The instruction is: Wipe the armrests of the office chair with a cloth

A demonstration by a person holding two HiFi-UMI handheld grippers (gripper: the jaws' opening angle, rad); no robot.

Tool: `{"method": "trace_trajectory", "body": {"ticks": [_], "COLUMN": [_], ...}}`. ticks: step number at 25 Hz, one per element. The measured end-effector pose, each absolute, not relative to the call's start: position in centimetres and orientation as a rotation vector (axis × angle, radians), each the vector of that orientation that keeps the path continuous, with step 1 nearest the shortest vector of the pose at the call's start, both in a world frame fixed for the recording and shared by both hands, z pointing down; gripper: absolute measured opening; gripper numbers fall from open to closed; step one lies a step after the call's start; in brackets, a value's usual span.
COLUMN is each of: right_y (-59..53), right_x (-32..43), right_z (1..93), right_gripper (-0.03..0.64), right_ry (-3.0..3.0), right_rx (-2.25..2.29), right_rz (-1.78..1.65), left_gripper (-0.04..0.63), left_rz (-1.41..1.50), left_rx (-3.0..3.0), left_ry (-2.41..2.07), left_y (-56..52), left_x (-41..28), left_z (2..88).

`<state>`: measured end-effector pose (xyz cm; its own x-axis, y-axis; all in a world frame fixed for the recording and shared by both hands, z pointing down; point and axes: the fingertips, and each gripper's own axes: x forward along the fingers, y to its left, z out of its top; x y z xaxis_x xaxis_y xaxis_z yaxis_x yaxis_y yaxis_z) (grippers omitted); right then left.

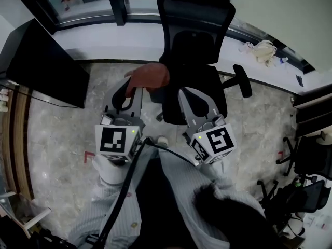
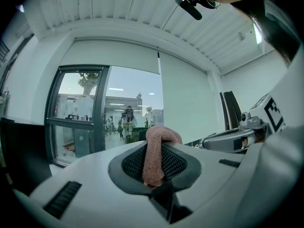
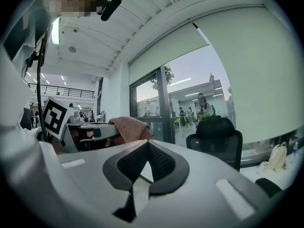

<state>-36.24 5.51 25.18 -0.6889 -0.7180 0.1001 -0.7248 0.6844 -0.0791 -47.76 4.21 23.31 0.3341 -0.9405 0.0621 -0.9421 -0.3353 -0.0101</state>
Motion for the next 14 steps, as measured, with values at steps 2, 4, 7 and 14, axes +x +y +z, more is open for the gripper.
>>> {"method": "trace_trajectory", "body": {"ticks": [2, 4, 7, 14], "right_y": [5.4, 5.4, 5.4, 6.4], "right_x": [-36.3, -36.3, -36.0, -34.9], "right_z": [25.2, 25.4, 25.7, 26.4], "right_gripper": [0.000, 0.000, 0.000, 0.000], "right_ry": [-2.827, -2.828, -2.821, -2.785], "right_rx": [1.211, 1.210, 1.216, 1.231], "right_rz": [0.169, 0.162, 0.162, 0.205], "left_gripper": [0.049, 0.049, 0.049, 0.049], "left_rz": [0.082, 0.072, 0.068, 0.087], "left_rx": [2.550, 2.565, 2.580, 2.561], "left_ry": [-1.789, -1.790, -1.785, -1.763], "left_y": [4.1, 4.1, 4.3, 5.2], "left_x": [-47.6, -47.5, -47.2, -46.5], "left_z": [23.2, 23.3, 23.5, 24.4]}}
